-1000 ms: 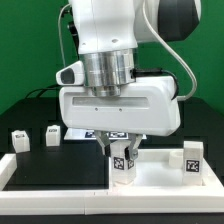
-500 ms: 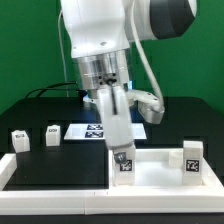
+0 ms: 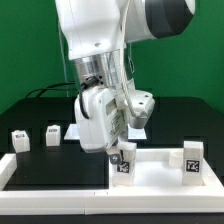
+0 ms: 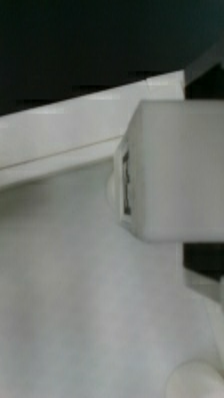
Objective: Assemble square table
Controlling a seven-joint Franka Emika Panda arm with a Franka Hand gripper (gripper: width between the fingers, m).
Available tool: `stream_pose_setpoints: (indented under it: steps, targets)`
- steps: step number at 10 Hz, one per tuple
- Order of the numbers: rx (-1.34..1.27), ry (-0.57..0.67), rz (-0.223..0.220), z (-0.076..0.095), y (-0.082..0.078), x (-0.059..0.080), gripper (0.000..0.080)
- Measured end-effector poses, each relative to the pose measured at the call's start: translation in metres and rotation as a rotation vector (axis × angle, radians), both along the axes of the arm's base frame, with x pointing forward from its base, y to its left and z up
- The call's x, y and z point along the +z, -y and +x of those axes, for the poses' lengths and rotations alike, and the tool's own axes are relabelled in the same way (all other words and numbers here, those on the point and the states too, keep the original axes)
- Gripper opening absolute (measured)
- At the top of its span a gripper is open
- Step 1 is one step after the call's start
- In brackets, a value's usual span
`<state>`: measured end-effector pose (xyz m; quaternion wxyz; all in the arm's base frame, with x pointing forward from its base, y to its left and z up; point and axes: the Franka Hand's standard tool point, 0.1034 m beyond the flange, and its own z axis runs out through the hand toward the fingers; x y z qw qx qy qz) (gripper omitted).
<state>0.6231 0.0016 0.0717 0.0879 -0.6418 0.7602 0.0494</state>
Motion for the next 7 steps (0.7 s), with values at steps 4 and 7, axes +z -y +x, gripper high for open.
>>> stream_pose_setpoints:
  steps: [4, 7]
  targets:
    - [0.601, 0.082, -0.043, 0.0001, -0.0079, 0.0033, 0.0636]
    - [0.985, 0.117, -0.099, 0.0003, -0.0044, 0.0028, 0.0648]
